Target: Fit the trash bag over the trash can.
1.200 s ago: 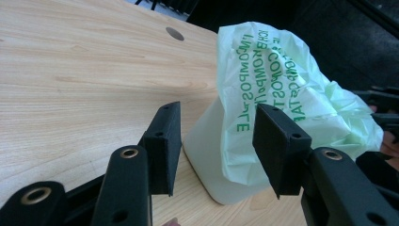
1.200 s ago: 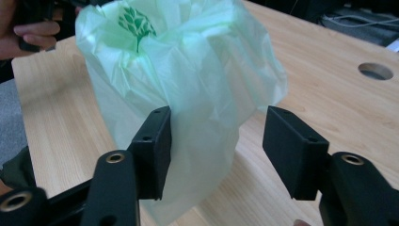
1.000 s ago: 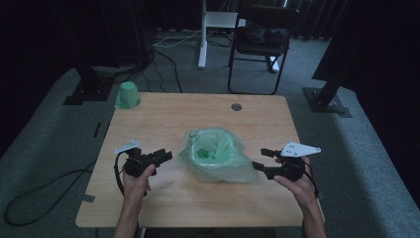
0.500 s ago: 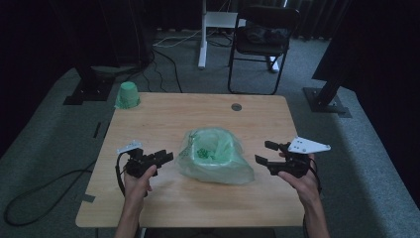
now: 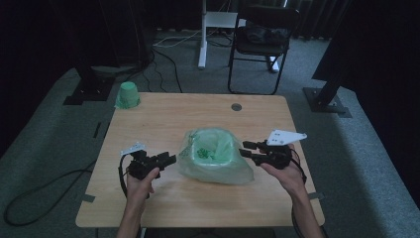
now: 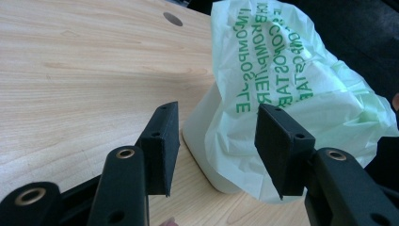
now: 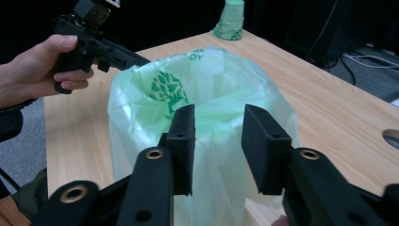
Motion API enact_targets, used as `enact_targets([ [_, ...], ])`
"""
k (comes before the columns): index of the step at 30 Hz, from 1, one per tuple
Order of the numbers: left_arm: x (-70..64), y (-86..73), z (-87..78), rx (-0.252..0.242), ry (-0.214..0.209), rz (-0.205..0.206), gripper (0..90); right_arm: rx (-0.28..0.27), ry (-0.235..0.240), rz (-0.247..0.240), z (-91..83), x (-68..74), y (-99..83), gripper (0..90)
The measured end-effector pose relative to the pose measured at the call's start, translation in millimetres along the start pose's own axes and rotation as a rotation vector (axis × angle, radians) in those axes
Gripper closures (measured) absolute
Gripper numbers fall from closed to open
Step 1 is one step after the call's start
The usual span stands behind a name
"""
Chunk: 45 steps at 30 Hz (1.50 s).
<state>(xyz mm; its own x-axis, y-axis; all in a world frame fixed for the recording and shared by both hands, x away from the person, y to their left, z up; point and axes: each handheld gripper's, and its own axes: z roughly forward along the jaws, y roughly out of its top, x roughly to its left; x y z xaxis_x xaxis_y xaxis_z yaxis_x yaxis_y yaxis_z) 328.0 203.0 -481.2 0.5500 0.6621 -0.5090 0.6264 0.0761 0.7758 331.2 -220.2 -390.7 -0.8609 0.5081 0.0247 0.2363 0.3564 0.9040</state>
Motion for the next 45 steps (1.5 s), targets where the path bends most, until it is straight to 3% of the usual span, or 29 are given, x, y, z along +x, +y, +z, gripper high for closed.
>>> enact_targets([
  [12, -2.3, -2.8, -0.3, -0.006, -0.017, -0.005, 50.7, 0.077, 0.046, -0.042, 36.5, 0.6, 21.3, 67.6],
  [22, -14.2, -3.1, 4.0, 0.002, -0.062, 0.031, 50.4, 0.175, 0.074, -0.063, 63.3, -1.7, 25.8, 69.2],
  [32, -23.2, -8.3, 22.4, 0.071, -0.090, 0.057, 50.2, 0.243, 0.084, -0.076, 75.7, -3.5, 25.8, 69.3],
  [38, -26.2, -8.7, 28.7, 0.085, -0.099, 0.064, 50.1, 0.275, 0.083, -0.082, 83.2, -4.8, 26.4, 69.2],
  [45, -26.5, -9.5, 32.1, 0.092, -0.100, 0.063, 50.1, 0.277, 0.081, -0.095, 84.3, -5.2, 32.0, 69.8],
])
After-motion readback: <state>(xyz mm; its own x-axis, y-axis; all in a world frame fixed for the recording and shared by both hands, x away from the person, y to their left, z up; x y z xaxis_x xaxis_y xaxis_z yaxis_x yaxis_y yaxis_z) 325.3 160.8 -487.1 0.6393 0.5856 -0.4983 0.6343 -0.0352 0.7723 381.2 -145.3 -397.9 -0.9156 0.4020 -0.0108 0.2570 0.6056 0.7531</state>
